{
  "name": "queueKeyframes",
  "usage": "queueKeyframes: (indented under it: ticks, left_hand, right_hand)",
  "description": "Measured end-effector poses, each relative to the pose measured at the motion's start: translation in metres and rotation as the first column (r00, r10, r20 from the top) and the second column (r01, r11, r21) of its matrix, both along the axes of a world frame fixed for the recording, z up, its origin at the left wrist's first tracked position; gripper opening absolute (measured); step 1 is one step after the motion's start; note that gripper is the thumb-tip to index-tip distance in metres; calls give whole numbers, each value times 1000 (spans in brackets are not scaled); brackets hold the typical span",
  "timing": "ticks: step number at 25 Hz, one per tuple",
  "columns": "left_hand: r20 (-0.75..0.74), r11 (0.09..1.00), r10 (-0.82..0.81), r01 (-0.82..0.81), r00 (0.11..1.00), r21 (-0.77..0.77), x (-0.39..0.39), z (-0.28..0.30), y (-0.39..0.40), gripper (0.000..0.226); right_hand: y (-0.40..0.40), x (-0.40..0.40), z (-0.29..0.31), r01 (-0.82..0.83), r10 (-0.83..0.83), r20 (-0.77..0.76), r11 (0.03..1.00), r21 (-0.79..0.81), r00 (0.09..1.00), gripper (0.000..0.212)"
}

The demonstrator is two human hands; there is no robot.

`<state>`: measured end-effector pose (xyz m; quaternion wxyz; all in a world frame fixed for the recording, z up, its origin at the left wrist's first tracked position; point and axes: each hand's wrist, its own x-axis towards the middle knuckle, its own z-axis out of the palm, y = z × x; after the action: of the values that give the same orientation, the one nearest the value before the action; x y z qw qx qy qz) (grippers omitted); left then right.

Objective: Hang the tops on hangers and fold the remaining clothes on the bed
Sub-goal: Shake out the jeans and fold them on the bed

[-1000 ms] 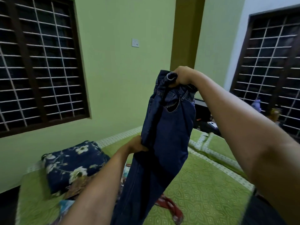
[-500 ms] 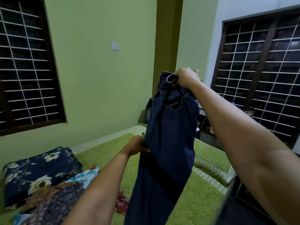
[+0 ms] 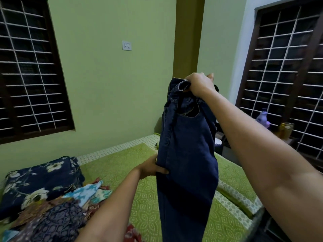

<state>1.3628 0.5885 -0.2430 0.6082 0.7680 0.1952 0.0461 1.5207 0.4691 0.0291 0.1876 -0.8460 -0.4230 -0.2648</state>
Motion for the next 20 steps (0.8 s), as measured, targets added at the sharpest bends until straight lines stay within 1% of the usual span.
queueKeyframes:
  ticks: [1,2,3,4,5,6,7,8,9,10,11,12,14,16,18,20]
  left_hand:
    - [-116,999,-51,50,992,-6,14,-1,9,52]
    - [-240,996,-73,84,968,37,30,0,19,47]
    - [-341,986,-43,95,939,137,47,-2,31,45]
    - [-412,964,37,76,911,254,65,-6,50,49]
    - [-444,940,141,21,885,340,85,-13,72,52]
    - [-448,930,233,-63,863,361,106,-20,96,51]
    - [-440,937,301,-177,846,302,133,-27,125,47]
    - [-435,941,338,-291,834,174,156,-30,151,41]
    - [-421,930,338,-366,842,14,177,-27,175,38]
    - [-392,912,314,-390,865,-129,196,-18,198,35]
    - [-335,896,296,-382,894,-228,211,-7,218,32]
    - [-264,886,299,-370,917,-282,228,5,241,30]
    - [-103,867,355,-369,929,-335,250,25,275,27]
    - [15,846,396,-359,918,-394,266,29,297,21]
    - [44,830,431,-377,901,-412,278,11,317,19]
    - [-6,811,475,-441,880,-384,284,-28,332,27]
  right_hand:
    - [12,13,-5,-9,9,0,1000,-9,1000,41]
    - [30,28,-11,-18,17,-6,1000,-24,1000,43]
    - [49,43,-19,-26,25,-10,999,-31,1000,44]
    - [69,57,-28,-37,37,-15,999,-38,999,46]
    - [91,73,-39,-54,54,-5,998,-41,999,47]
    - [114,89,-48,-75,75,10,997,-28,997,48]
    - [141,108,-53,-98,98,31,995,-7,995,49]
    - [165,124,-55,-116,115,45,993,20,992,47]
    - [185,140,-55,-126,122,60,990,60,991,44]
    - [202,155,-52,-134,124,87,984,117,988,40]
    - [215,168,-47,-149,127,128,973,179,984,37]
    - [233,186,-42,-171,135,164,958,232,977,34]
    - [256,210,-36,-238,172,227,923,303,958,31]
    - [268,224,-44,-319,228,275,881,349,934,30]
    - [274,233,-70,-381,274,309,848,369,911,29]
    - [271,237,-116,-409,302,321,843,349,898,29]
